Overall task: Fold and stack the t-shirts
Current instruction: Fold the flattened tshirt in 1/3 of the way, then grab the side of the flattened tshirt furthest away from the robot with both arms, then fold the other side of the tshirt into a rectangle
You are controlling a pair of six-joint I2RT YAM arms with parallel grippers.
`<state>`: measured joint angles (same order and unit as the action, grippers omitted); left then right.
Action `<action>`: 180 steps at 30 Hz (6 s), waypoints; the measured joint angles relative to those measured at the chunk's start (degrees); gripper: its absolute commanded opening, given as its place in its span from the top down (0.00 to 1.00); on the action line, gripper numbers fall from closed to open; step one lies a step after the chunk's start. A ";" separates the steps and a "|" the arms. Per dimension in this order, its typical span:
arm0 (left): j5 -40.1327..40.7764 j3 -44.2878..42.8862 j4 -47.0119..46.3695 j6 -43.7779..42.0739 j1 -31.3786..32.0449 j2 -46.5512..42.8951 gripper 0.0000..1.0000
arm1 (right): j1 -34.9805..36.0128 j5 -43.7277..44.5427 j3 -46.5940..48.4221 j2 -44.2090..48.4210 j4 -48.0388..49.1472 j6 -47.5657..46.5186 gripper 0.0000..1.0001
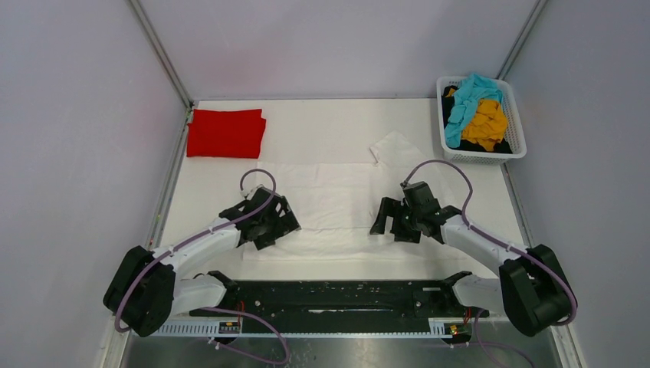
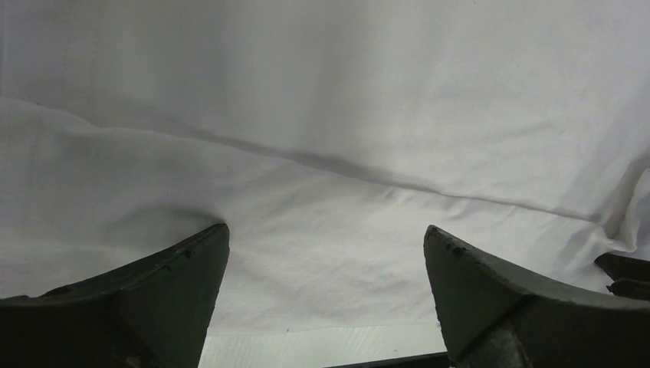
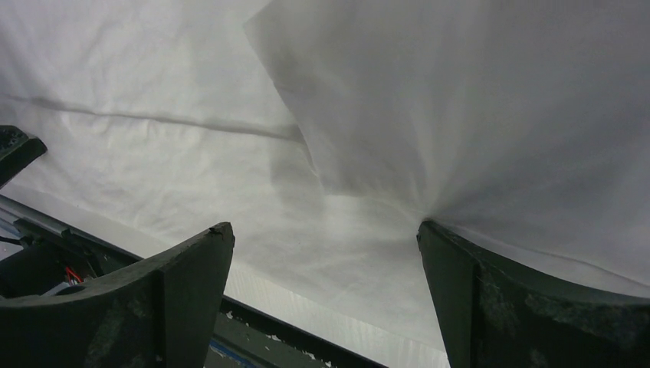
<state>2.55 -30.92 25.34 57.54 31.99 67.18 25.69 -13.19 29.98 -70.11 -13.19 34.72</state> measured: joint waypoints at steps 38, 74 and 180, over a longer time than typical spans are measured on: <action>17.81 -23.43 15.74 -2.29 -8.15 7.39 0.01 | 1.20 6.23 -3.54 19.08 6.14 6.36 0.01; 12.46 -46.40 13.55 -15.17 -22.67 45.16 0.96 | 1.20 18.56 -2.36 18.10 4.85 0.04 0.00; 2.60 -15.80 7.82 -16.74 -18.99 5.11 1.00 | -8.39 17.14 41.88 -23.47 -20.31 -23.30 1.00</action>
<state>5.15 -46.72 33.17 40.80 12.99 72.29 17.30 3.95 71.85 -93.58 -33.50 11.42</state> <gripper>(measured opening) 0.022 0.021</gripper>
